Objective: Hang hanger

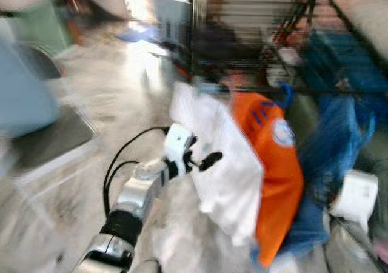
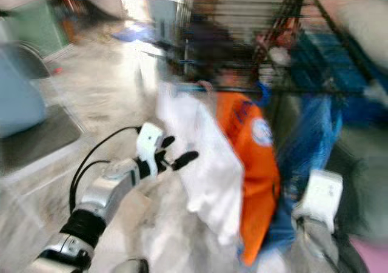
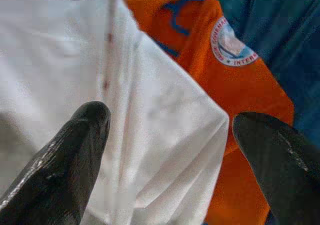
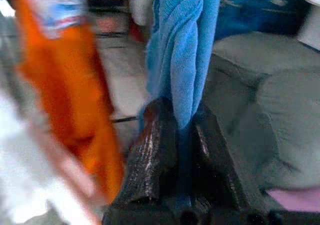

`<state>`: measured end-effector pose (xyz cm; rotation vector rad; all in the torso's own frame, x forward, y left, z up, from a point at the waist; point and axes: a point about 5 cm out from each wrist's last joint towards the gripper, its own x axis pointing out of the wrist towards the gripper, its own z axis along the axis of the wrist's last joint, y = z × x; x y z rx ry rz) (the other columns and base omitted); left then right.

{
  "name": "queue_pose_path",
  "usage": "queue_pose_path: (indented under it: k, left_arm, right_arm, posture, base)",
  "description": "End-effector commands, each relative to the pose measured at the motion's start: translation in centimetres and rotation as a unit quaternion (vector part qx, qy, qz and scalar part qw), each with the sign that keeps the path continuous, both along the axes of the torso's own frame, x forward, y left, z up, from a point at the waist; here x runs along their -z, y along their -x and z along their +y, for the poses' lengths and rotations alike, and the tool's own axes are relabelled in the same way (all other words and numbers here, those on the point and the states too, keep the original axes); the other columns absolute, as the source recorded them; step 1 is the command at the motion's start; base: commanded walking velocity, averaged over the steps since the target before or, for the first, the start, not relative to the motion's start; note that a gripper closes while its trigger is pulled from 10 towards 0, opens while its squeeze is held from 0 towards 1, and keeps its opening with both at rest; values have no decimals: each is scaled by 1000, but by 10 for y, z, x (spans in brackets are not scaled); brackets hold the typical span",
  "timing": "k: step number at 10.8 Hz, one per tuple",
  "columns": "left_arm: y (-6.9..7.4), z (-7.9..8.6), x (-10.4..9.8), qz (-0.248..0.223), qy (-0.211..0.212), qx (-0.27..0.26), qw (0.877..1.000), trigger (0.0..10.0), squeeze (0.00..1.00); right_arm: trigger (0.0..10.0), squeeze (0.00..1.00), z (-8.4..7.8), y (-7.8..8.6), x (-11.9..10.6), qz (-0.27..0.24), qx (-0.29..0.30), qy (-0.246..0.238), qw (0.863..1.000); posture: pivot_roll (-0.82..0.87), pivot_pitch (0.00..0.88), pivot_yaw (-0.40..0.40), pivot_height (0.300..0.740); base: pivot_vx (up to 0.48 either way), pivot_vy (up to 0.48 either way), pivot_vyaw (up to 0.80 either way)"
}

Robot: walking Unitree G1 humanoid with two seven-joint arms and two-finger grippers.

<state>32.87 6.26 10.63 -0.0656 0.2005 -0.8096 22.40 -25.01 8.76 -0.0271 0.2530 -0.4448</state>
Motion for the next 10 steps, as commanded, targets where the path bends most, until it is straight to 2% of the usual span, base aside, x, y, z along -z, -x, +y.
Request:
queue_pose_path:
  k: [1, 6, 7, 8, 9, 10]
  left_arm:
    - [2, 4, 7, 11, -12, -8, 1000, 10000, 0]
    - [4, -2, 9, 11, -10, -12, 1000, 10000, 0]
    - [5, -2, 10, 12, -11, -14, 1000, 10000, 0]
    - [5, -1, 12, 12, -11, -16, 1000, 10000, 0]
    - [6, 1, 11, 3, -1, -26, 1000, 10000, 0]
    - [6, 2, 10, -1, 3, -37, 999, 10000, 0]
  right_arm:
    - [10000, 0, 4, -1, -9, -17, 0, 5, 1000]
    - [10000, 0, 2, 0, -3, 12, 18, -14, 1000]
    - [10000, 0, 6, -2, -3, 20, 11, 12, 1000]
    - [10000, 0, 11, -1, -1, 20, 7, -6, 1000]
    - [10000, 0, 16, -1, -1, 23, -5, 18, 1000]
    - [10000, 0, 21, -1, 1, 33, -14, 3, 999]
  posture:
    - [-26, 0, -21, 740]
    - [-34, 0, -29, 740]
    - [-34, 0, -31, 740]
    - [-34, 0, -31, 740]
    - [-34, 0, -32, 740]
    - [-35, 0, -31, 740]
  base:
    - [-420, 0, 0]
    - [-386, 0, 0]
    - [-364, 0, 0]
    - [-352, 0, 0]
    - [0, 0, 0]
    - [0, 0, 0]
